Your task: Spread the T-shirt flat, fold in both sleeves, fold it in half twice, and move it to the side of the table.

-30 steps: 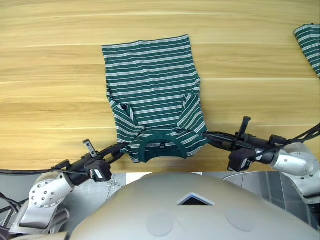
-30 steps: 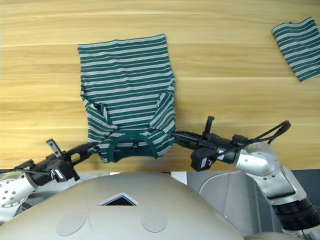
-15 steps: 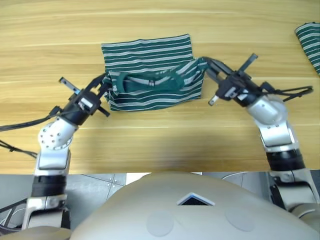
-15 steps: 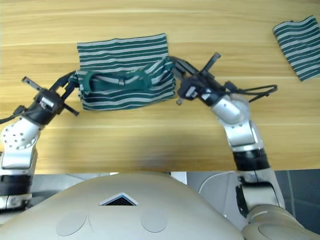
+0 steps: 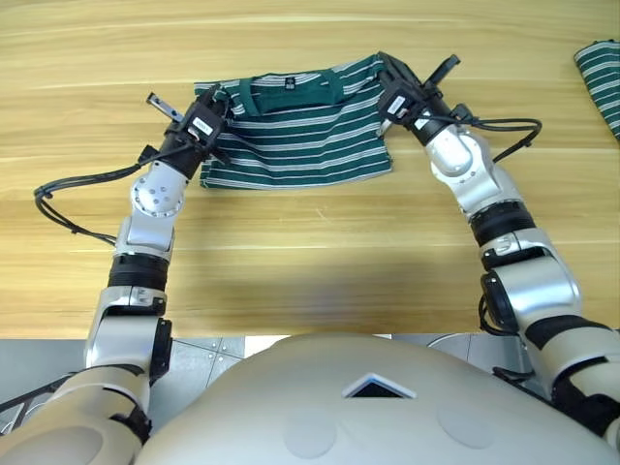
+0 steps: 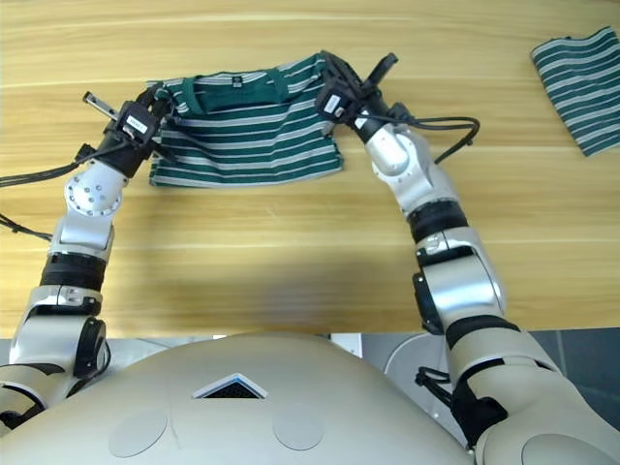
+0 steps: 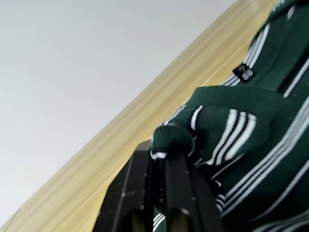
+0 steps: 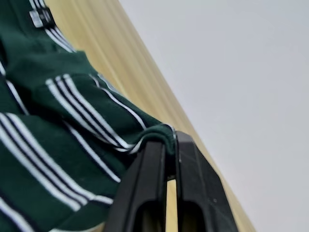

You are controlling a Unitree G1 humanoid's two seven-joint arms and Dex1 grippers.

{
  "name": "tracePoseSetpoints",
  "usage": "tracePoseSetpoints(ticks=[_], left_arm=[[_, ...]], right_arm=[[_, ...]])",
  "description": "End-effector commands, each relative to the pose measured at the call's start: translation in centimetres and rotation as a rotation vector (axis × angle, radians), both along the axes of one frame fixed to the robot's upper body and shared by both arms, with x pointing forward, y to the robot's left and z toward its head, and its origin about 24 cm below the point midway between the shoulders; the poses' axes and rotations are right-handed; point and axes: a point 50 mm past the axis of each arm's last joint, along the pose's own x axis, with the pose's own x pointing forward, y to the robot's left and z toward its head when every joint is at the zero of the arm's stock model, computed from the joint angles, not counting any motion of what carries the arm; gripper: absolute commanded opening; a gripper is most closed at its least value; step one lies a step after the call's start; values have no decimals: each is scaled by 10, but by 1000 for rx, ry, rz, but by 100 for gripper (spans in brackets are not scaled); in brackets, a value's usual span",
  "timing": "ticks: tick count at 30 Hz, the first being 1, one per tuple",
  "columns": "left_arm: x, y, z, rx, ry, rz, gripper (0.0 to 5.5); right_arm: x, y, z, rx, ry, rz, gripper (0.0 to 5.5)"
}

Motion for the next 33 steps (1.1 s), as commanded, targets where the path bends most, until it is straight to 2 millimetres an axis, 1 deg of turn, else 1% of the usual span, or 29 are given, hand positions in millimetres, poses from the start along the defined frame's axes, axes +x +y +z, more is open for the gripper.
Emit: tracePoseSetpoints(ticks=[1, 3, 4, 5, 6, 7, 10, 13, 15, 16, 19, 20, 22, 23, 24, 25, 26, 29, 30, 31, 33], left_arm=[[8, -3, -7, 6, 26, 16, 9], [11, -5, -11, -1, 45, 28, 9], [12, -5, -13, -11, 54, 40, 9], [13, -4, -15, -18, 59, 51, 44], [13, -4, -16, -28, 69, 57, 53], [14, -3, -18, -35, 76, 67, 79], [22, 3, -22, -54, 98, 136, 119], [34, 5, -21, -96, 107, 204, 164], [45, 6, -15, -141, 95, 260, 189], [51, 6, -11, -176, 89, 289, 195], [71, 5, 4, -251, 85, 372, 237], [75, 9, 7, -282, 85, 436, 263], [76, 19, 8, -349, 69, 551, 292], [74, 22, 7, -369, 55, 579, 306], [70, 25, 5, -390, 31, 591, 306], [65, 30, 4, -418, -3, 601, 306], [58, 37, 4, -470, -52, 620, 306], [41, 61, 20, -642, -270, 653, 306], [38, 65, 26, -685, -324, 655, 306], [35, 68, 30, -722, -369, 657, 306], [33, 70, 33, -758, -401, 664, 306]], right_arm=[[12, 15, 3, -18, -20, -5, 3], [14, 18, 0, -35, -18, -12, 3], [15, 19, -2, -44, -9, -19, 40], [16, 20, -4, -52, 3, -22, 49], [17, 21, -6, -55, 13, -37, 67], [18, 22, -7, -57, 20, -48, 92], [23, 24, -6, -46, 22, -94, 135], [28, 31, -3, -29, 29, -136, 184], [35, 35, 5, -14, 18, -180, 213], [39, 38, 11, -5, 14, -197, 216], [51, 45, 30, 31, -7, -233, 217], [55, 45, 39, 75, -21, -261, 217], [58, 37, 46, 144, -56, -316, 217], [57, 35, 46, 142, -83, -317, 217], [52, 36, 40, 112, -106, -282, 217], [45, 42, 32, 63, -134, -228, 217], [36, 55, 23, 10, -150, -143, 217], [1, 111, -10, -218, -174, 169, 217], [-8, 125, -17, -290, -184, 248, 217], [-16, 136, -22, -359, -195, 316, 217], [-23, 149, -26, -441, -219, 390, 217]])
